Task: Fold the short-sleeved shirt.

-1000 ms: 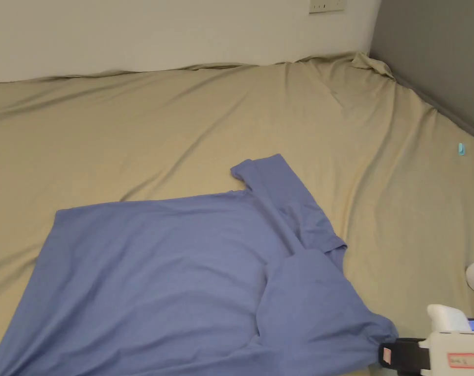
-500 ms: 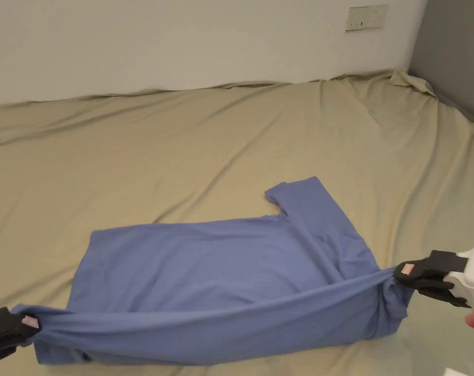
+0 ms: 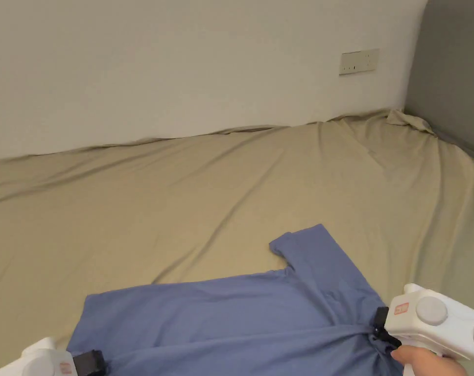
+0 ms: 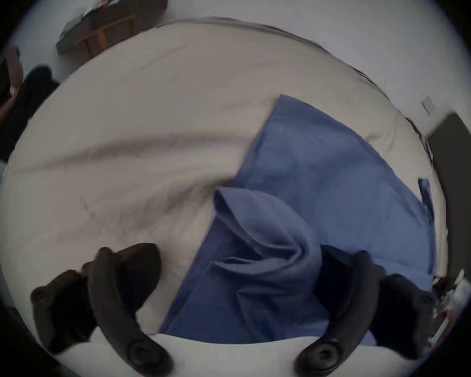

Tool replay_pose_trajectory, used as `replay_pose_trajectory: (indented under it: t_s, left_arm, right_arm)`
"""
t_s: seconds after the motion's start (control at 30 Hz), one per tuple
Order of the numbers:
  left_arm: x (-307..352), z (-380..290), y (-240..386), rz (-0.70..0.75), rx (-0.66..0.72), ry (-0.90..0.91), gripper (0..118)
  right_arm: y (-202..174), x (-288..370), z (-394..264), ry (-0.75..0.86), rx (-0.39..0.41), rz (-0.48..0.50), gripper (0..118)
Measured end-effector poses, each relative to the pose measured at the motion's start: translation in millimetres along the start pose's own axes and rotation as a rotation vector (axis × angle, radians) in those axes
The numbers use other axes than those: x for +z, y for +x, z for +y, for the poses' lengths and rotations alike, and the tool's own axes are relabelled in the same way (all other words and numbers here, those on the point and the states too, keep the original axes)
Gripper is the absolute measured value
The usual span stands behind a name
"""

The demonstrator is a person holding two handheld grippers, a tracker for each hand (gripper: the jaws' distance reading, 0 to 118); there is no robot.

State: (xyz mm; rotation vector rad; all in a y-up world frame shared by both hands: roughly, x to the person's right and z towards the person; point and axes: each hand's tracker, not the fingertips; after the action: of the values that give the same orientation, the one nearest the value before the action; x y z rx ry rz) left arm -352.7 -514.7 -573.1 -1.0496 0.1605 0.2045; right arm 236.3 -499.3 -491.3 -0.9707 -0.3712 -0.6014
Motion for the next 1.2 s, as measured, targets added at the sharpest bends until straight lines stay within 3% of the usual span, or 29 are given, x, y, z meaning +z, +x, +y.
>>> replay_pose_trajectory:
  t_s: [0.03, 0.07, 0.1, 0.13, 0.17, 0.23, 0.33, 0.43, 0.47, 0.5, 0.53, 0.57, 0.6, 0.67, 0.73, 0.83, 0.87, 0.9, 0.93, 1.13, 1.2]
  left_arm:
    - [-5, -5, 1, 0.009, -0.021, 0.005, 118]
    - [-5, -7, -1, 0.014, -0.032, 0.007, 118]
    - [-1, -6, -5, 0.004, -0.026, 0.005, 118]
    - [9, 0, -12, -0.056, 0.015, -0.018, 118]
    - [25, 2, -19, -0.138, 0.074, -0.023, 118]
    - [76, 1, -32, -0.288, 0.111, 0.143, 118]
    - [166, -31, -40, -0.386, 0.013, 0.382, 118]
    - [211, -79, -39, -0.272, -0.097, 0.328, 117]
    - [216, -99, -39, -0.255, -0.110, 0.319, 97]
    - [219, -115, -40, -0.269, -0.085, 0.305, 49]
    - [216, -133, -42, -0.269, -0.039, 0.274, 0]
    - [214, -143, -42, -0.249, 0.001, 0.244, 0]
    - [211, -149, -42, -0.292, 0.007, 0.193, 0]
    - [203, -153, -38, -0.346, -0.041, 0.113, 0]
    - [199, -151, -32, -0.263, -0.131, 0.128, 0]
    - [177, -124, -36, -0.177, -0.148, 0.174, 0]
    - [161, -111, -35, -0.100, -0.201, 0.192, 32]
    - [146, -100, -32, -0.014, -0.239, 0.203, 91]
    - [129, -88, -30, 0.057, -0.266, 0.192, 118]
    - [53, -68, -23, 0.053, -0.356, 0.035, 116]
    - [39, -70, -19, 0.170, -0.400, -0.038, 99]
  right_arm:
    - [-1, 1, 1, -0.002, 0.015, 0.003, 17]
    - [2, 3, 5, -0.015, 0.043, 0.022, 47]
    - [6, 7, 13, -0.053, 0.060, 0.081, 87]
    - [8, 18, 18, -0.089, 0.045, 0.125, 116]
    - [10, 36, 22, -0.078, 0.016, 0.147, 118]
    - [15, 97, 19, 0.173, 0.027, 0.311, 117]
    - [15, 179, -8, 0.303, 0.159, 0.399, 118]
    - [11, 236, -61, 0.362, 0.298, 0.383, 118]
    - [10, 247, -85, 0.398, 0.351, 0.348, 116]
    - [7, 254, -107, 0.431, 0.419, 0.287, 101]
    - [7, 250, -126, 0.449, 0.490, 0.216, 59]
    - [4, 247, -144, 0.426, 0.532, 0.174, 2]
    - [4, 247, -156, 0.385, 0.516, 0.179, 2]
    - [5, 244, -170, 0.252, 0.498, 0.317, 2]
    - [-1, 244, -174, 0.252, 0.520, 0.308, 2]
    - [-4, 243, -171, 0.263, 0.574, 0.314, 2]
    - [-5, 244, -167, 0.259, 0.572, 0.329, 2]
    - [-6, 246, -165, 0.249, 0.567, 0.353, 2]
    - [-9, 246, -167, 0.246, 0.563, 0.369, 2]
    - [-3, 245, -169, 0.209, 0.532, 0.375, 2]
    - [-1, 240, -170, 0.195, 0.537, 0.339, 2]
